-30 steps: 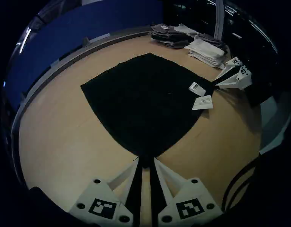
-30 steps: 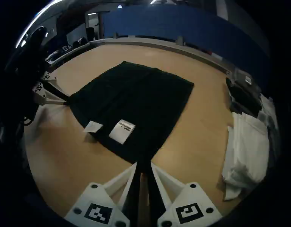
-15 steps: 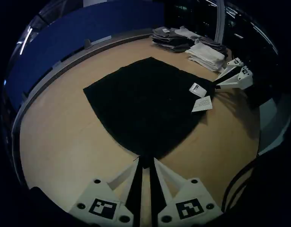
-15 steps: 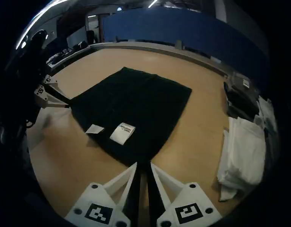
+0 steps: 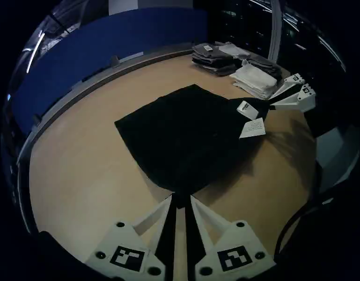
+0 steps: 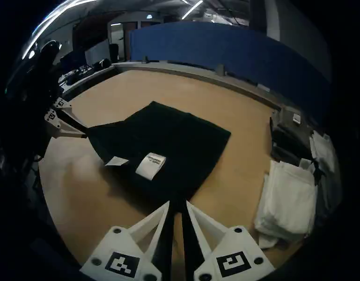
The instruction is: Fold towel
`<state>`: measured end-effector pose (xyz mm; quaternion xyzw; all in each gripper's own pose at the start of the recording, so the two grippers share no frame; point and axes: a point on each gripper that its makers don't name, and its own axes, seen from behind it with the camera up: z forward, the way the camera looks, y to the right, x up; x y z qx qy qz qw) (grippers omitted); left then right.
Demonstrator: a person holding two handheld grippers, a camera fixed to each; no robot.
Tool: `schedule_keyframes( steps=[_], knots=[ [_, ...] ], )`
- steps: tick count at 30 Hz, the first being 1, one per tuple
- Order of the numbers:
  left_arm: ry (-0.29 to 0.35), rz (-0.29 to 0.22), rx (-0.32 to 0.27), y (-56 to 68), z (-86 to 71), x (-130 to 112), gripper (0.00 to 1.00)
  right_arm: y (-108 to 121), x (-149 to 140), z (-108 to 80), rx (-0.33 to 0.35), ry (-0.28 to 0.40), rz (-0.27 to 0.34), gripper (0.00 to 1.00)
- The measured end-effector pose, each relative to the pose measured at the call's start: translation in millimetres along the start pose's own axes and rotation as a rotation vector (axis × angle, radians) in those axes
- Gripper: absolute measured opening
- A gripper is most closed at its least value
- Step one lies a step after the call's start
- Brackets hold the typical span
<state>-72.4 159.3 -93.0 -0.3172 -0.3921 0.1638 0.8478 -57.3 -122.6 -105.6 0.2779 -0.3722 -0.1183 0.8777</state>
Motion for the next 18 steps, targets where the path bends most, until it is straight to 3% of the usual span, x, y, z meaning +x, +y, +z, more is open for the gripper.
schedule_keyframes(
  steps=[8,18],
  knots=[
    [0.020,-0.048,0.006,2.8,-27.1,17.5,0.12,-1.5,15.0,-24.2,0.003,0.011,0.012,0.10],
    [0.049,-0.056,0.028,0.4,-53.1,39.0,0.12,-1.2,39.3,-52.0,-0.003,0.050,0.031,0.10]
  ],
)
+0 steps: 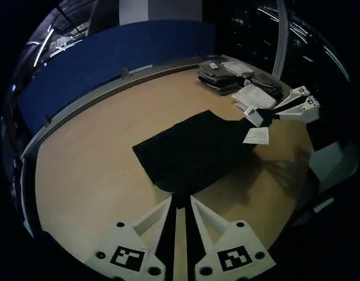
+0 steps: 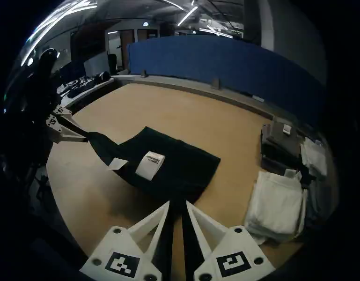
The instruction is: Fold towel
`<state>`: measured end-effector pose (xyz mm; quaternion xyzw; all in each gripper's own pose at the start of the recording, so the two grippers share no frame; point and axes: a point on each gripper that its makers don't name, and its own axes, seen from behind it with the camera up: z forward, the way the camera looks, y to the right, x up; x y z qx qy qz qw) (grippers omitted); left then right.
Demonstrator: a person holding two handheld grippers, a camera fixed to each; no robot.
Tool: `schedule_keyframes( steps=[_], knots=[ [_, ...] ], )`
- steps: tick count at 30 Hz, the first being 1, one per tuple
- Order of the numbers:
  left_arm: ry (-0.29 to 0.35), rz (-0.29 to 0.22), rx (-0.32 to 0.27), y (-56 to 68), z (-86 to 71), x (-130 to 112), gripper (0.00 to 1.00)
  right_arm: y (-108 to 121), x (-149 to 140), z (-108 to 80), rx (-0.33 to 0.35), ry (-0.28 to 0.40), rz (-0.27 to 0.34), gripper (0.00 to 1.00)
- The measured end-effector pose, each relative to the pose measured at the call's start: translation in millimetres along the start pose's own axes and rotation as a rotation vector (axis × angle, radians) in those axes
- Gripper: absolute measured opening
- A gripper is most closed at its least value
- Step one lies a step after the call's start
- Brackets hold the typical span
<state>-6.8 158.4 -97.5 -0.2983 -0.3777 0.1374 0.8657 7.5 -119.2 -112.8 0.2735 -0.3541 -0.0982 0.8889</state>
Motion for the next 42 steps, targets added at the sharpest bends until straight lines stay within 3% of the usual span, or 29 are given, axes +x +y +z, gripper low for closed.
schedule_keyframes(
  steps=[8,29,42],
  knots=[
    [0.011,-0.007,0.002,-0.4,-12.2,9.0,0.12,-2.2,7.3,-13.5,0.000,0.005,-0.001,0.10],
    [0.019,-0.019,0.010,0.7,-24.9,18.6,0.12,-2.6,20.4,-27.8,0.002,0.025,0.000,0.10],
    [0.007,-0.038,0.009,3.3,-24.1,16.0,0.12,-1.1,19.4,-25.5,0.001,0.018,-0.001,0.10]
  ],
)
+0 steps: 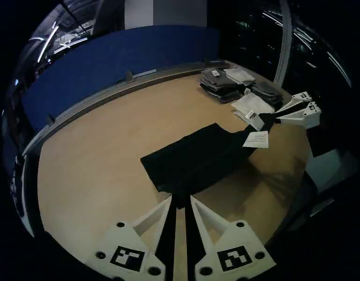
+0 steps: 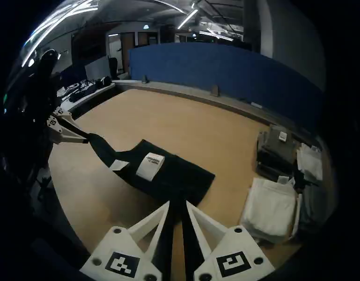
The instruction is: Fold towel
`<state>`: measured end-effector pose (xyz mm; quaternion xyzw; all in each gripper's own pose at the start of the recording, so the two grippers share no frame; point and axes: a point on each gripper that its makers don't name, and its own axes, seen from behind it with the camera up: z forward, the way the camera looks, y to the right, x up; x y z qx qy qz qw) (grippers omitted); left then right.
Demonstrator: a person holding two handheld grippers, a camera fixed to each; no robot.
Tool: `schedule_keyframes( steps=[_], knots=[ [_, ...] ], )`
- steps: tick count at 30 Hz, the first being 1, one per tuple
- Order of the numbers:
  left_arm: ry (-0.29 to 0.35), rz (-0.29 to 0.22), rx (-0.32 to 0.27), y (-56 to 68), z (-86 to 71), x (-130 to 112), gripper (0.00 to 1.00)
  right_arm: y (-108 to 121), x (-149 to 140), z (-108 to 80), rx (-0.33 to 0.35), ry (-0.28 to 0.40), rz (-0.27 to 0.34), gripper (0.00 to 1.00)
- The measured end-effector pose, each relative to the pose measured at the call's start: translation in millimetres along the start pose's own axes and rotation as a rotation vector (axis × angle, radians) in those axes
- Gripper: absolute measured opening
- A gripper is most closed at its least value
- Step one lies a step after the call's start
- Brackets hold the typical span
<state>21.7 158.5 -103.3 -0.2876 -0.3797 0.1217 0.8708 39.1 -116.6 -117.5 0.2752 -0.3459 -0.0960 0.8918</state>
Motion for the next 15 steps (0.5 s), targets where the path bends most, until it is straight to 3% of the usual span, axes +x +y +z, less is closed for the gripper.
schedule_keyframes(
  steps=[15],
  knots=[
    [-0.041,-0.018,0.034,-11.7,28.0,3.0,0.12,13.7,-1.5,29.0,-0.014,-0.031,0.001,0.10]
  ],
)
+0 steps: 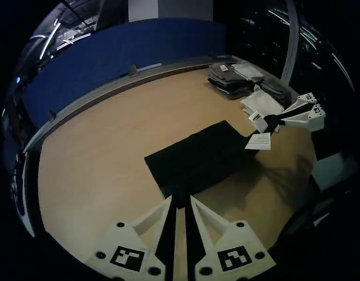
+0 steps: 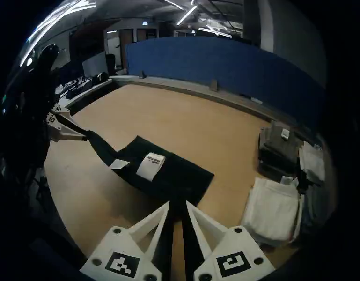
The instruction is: Fold towel
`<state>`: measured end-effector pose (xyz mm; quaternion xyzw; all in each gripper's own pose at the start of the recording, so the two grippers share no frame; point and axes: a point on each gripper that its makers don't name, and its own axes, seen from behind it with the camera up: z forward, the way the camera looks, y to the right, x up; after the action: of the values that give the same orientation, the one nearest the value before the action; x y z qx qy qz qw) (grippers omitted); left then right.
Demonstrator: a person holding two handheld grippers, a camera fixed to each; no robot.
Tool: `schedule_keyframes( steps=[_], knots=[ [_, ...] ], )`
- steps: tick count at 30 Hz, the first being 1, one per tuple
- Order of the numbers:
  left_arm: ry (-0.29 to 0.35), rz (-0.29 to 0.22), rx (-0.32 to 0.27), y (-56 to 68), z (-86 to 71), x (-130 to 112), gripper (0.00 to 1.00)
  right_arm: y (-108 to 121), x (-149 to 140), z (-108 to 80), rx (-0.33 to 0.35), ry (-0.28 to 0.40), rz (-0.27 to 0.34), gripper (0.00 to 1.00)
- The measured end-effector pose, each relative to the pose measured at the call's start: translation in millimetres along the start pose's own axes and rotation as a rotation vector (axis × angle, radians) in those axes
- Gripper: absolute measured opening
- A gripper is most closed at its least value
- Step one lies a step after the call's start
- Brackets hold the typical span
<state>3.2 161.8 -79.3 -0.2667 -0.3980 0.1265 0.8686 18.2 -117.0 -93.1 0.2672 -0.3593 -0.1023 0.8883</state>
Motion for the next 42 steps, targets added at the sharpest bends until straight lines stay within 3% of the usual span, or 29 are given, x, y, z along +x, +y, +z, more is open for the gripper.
schedule_keyframes(
  steps=[11,26,42],
  knots=[
    [-0.046,-0.061,0.007,-14.1,36.0,6.2,0.12,20.5,2.2,37.8,-0.017,-0.020,0.030,0.10],
    [-0.114,-0.030,0.018,-33.4,98.5,-1.1,0.12,43.1,-11.8,93.3,-0.029,-0.093,0.086,0.10],
    [-0.138,-0.040,0.022,-47.2,132.5,-5.7,0.14,59.8,-15.1,126.6,-0.044,-0.144,0.109,0.10]
  ],
)
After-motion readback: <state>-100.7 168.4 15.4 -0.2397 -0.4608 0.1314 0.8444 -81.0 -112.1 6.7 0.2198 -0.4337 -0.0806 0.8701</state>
